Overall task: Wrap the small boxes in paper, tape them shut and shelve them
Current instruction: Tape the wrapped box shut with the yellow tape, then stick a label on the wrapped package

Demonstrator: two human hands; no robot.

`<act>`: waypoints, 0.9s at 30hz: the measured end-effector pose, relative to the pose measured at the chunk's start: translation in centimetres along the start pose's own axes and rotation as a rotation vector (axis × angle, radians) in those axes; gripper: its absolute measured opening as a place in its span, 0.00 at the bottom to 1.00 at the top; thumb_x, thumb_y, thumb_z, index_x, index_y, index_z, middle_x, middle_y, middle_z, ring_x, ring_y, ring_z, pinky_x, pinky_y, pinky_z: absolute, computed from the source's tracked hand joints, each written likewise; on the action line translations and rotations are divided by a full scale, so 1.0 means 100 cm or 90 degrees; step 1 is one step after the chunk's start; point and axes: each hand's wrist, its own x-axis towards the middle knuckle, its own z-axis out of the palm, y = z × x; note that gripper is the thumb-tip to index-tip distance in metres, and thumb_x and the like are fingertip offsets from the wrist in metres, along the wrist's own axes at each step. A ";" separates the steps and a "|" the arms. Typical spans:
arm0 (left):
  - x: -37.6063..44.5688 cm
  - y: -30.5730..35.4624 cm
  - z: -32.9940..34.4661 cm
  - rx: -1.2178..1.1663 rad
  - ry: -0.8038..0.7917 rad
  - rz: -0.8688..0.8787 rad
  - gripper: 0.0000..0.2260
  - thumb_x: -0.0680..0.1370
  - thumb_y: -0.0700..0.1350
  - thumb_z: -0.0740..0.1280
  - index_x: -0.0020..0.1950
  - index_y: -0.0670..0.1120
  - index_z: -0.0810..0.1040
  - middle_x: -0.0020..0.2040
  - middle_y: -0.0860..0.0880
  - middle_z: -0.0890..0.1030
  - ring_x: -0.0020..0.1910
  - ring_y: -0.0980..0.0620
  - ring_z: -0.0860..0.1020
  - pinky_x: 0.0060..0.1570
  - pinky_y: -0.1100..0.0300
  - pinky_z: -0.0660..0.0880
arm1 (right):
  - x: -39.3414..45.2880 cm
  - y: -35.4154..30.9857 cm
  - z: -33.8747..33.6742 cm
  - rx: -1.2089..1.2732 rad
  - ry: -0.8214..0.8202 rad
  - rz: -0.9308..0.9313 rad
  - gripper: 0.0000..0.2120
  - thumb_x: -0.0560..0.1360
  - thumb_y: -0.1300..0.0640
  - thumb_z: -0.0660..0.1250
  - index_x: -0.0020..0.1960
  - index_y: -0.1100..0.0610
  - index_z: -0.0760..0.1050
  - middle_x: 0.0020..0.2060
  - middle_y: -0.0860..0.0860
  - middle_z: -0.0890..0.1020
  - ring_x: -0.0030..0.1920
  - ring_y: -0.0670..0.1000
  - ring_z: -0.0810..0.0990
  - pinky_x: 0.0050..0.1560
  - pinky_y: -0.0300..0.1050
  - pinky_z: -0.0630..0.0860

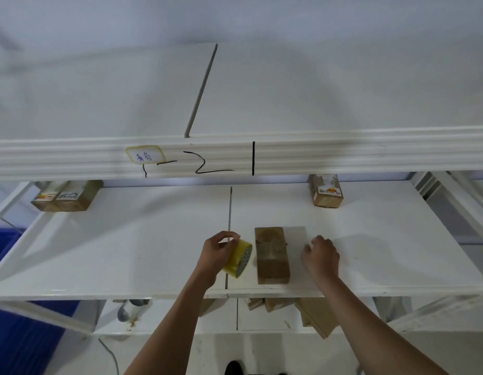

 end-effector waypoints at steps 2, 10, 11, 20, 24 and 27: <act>-0.006 0.003 0.001 0.003 0.001 0.008 0.06 0.82 0.46 0.66 0.54 0.50 0.83 0.58 0.51 0.80 0.52 0.52 0.79 0.40 0.62 0.78 | -0.004 -0.032 -0.014 0.142 -0.022 -0.082 0.10 0.81 0.55 0.66 0.58 0.60 0.78 0.52 0.55 0.82 0.51 0.51 0.80 0.49 0.39 0.74; -0.038 0.010 0.009 0.018 0.005 0.034 0.06 0.82 0.49 0.67 0.54 0.51 0.82 0.51 0.50 0.84 0.48 0.52 0.82 0.39 0.65 0.79 | -0.034 -0.099 -0.030 0.193 -0.306 -0.278 0.12 0.80 0.51 0.68 0.58 0.57 0.84 0.52 0.50 0.85 0.49 0.47 0.80 0.53 0.43 0.78; -0.042 0.010 0.009 0.027 0.006 0.039 0.06 0.81 0.49 0.67 0.54 0.51 0.82 0.50 0.51 0.84 0.47 0.53 0.83 0.38 0.65 0.78 | -0.037 -0.099 -0.030 0.197 -0.303 -0.286 0.11 0.80 0.53 0.69 0.56 0.57 0.84 0.51 0.51 0.85 0.47 0.46 0.80 0.51 0.41 0.78; -0.071 0.006 0.000 0.014 -0.018 0.022 0.07 0.80 0.50 0.69 0.57 0.52 0.81 0.45 0.51 0.86 0.45 0.52 0.85 0.47 0.56 0.83 | -0.056 -0.106 -0.025 0.165 -0.258 -0.306 0.08 0.80 0.57 0.67 0.51 0.58 0.85 0.47 0.50 0.84 0.40 0.42 0.76 0.35 0.30 0.69; -0.076 0.000 -0.015 -0.036 -0.126 -0.004 0.18 0.76 0.40 0.73 0.65 0.52 0.78 0.52 0.41 0.86 0.53 0.41 0.84 0.57 0.46 0.81 | -0.060 -0.111 -0.020 0.095 -0.254 -0.306 0.08 0.81 0.62 0.64 0.51 0.61 0.82 0.49 0.51 0.83 0.43 0.47 0.79 0.40 0.39 0.77; -0.074 -0.004 -0.026 -0.034 -0.133 -0.014 0.20 0.75 0.40 0.76 0.65 0.51 0.79 0.52 0.38 0.85 0.54 0.38 0.83 0.58 0.43 0.80 | -0.066 -0.118 -0.017 0.055 -0.258 -0.324 0.05 0.81 0.62 0.64 0.53 0.59 0.79 0.51 0.52 0.81 0.48 0.50 0.79 0.47 0.43 0.79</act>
